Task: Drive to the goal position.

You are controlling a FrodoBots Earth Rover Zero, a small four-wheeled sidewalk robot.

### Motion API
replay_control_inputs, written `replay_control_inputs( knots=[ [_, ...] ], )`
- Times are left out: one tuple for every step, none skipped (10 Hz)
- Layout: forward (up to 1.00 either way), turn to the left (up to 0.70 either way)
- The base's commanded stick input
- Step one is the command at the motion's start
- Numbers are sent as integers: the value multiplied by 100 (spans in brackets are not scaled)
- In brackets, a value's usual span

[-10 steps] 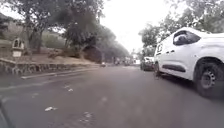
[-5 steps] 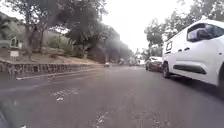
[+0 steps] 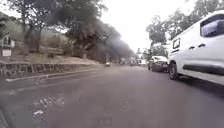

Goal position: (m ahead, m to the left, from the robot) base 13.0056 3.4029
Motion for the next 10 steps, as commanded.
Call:
replay_control_inputs(
  knots=[
    [100, 2],
    [100, 2],
    [100, 2],
    [100, 2],
    [100, 2],
    [100, 2],
    [100, 2],
    [100, 2],
    [100, 2],
    [100, 2]
  ],
)
